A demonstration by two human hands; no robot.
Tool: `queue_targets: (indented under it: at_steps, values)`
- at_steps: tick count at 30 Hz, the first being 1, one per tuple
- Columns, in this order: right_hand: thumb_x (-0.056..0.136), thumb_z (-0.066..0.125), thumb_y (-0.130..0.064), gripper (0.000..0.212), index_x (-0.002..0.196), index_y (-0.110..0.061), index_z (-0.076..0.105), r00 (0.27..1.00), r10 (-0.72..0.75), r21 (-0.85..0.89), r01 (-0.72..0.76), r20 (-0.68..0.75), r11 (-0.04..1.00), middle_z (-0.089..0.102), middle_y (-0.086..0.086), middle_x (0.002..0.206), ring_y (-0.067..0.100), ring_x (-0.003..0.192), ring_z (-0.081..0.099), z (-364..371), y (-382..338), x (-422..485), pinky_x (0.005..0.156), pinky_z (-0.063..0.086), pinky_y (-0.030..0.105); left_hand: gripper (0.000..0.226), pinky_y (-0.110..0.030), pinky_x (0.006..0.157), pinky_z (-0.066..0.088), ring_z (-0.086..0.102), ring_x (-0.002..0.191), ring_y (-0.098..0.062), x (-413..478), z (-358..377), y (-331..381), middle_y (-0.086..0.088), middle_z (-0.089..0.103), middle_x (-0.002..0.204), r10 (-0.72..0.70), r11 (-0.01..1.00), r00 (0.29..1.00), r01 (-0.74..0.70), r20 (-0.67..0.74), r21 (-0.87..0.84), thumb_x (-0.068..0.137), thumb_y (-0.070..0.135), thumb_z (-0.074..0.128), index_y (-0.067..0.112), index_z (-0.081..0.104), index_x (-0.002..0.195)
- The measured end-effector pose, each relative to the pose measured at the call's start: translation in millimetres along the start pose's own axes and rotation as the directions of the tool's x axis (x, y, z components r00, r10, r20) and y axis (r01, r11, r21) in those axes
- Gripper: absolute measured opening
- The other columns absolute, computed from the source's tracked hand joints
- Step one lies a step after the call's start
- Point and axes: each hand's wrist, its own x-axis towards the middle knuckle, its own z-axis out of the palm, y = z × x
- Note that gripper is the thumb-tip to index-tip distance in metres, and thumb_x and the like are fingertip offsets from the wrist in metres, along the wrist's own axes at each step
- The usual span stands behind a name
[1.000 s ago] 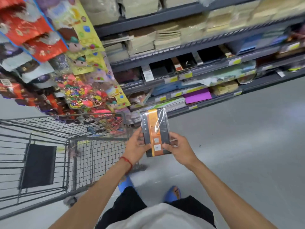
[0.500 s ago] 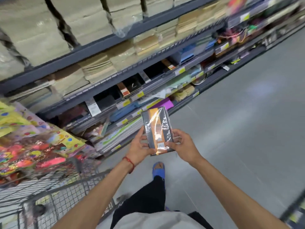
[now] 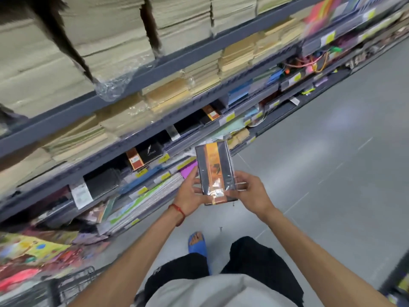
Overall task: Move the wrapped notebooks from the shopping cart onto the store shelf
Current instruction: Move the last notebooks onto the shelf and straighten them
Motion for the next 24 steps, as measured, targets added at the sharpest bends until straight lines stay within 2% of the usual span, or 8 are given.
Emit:
queue_targets:
  at_steps: [2,7,11,14,15,17,21,24]
  values:
    - [0.070,0.080,0.013,0.049,0.111,-0.013,0.074,0.999,0.010,-0.006,-0.010,0.034,1.000,0.074,-0.006,0.085,0.009,0.074,0.071,-15,-3,26,0.065,0.057,0.021,0.114,-0.034,0.077,0.058,0.067,0.100,-0.025,20,7,11,-0.010,0.065,0.114,-0.005,1.000,1.000,0.005,-0.025,0.008,0.060,-0.003,0.087,0.051,0.027,0.141]
    - [0.065,0.082,0.013,0.056,0.103,-0.027,0.076,0.992,0.046,-0.042,-0.041,0.115,0.998,0.077,-0.002,0.086,0.019,0.081,0.073,-54,2,97,0.076,0.061,0.036,0.115,-0.025,0.067,0.056,0.068,0.093,-0.023,69,35,24,-0.009,0.063,0.112,-0.069,0.997,0.992,0.064,-0.104,-0.049,0.065,-0.009,0.084,0.036,0.024,0.153]
    - [0.071,0.083,0.007,0.047,0.111,-0.016,0.076,0.968,0.063,-0.052,-0.052,0.244,0.997,0.077,0.007,0.094,0.016,0.088,0.069,-90,0,147,0.089,0.059,0.039,0.110,-0.015,0.060,0.052,0.059,0.086,-0.013,97,67,44,0.006,0.053,0.104,-0.122,0.986,0.971,0.095,-0.206,-0.138,0.070,-0.015,0.077,0.037,0.021,0.149]
    - [0.076,0.078,0.011,0.042,0.091,-0.027,0.073,0.948,0.060,-0.063,-0.043,0.312,0.997,0.070,-0.006,0.080,0.010,0.079,0.064,-112,-7,175,0.076,0.056,0.024,0.110,-0.016,0.061,0.053,0.059,0.085,-0.014,117,89,49,0.007,0.049,0.109,-0.153,0.977,0.945,0.100,-0.288,-0.190,0.069,-0.017,0.078,0.042,0.022,0.144]
    - [0.077,0.076,0.014,0.043,0.090,-0.027,0.072,0.943,0.058,-0.068,-0.038,0.327,0.997,0.069,-0.007,0.078,0.010,0.077,0.063,-117,-7,184,0.074,0.054,0.025,0.111,-0.017,0.062,0.054,0.060,0.085,-0.015,124,96,50,0.006,0.049,0.111,-0.165,0.973,0.936,0.103,-0.312,-0.204,0.068,-0.017,0.078,0.039,0.023,0.147]
    - [0.077,0.075,0.016,0.042,0.097,-0.022,0.074,0.935,0.050,-0.070,-0.027,0.352,0.997,0.072,-0.005,0.078,0.011,0.075,0.066,-123,-3,200,0.074,0.055,0.029,0.110,-0.019,0.063,0.056,0.061,0.085,-0.013,135,106,50,0.003,0.051,0.113,-0.193,0.965,0.917,0.113,-0.349,-0.235,0.068,-0.017,0.078,0.033,0.025,0.151]
    - [0.081,0.074,0.012,0.041,0.115,-0.010,0.071,0.931,0.084,-0.064,-0.066,0.354,0.996,0.068,-0.003,0.086,0.002,0.074,0.065,-121,5,221,0.070,0.053,0.013,0.102,-0.012,0.062,0.053,0.062,0.090,-0.012,155,111,46,0.001,0.055,0.116,-0.209,0.960,0.885,0.105,-0.415,-0.260,0.072,-0.016,0.076,0.029,0.028,0.151]
    - [0.085,0.070,0.012,0.037,0.110,-0.014,0.071,0.926,0.060,-0.031,-0.052,0.373,0.998,0.070,-0.006,0.087,-0.005,0.070,0.067,-112,8,237,0.069,0.051,0.012,0.097,-0.012,0.065,0.053,0.062,0.100,-0.020,174,101,32,-0.006,0.058,0.123,-0.183,0.968,0.865,0.075,-0.467,-0.241,0.073,-0.014,0.076,0.026,0.033,0.150]
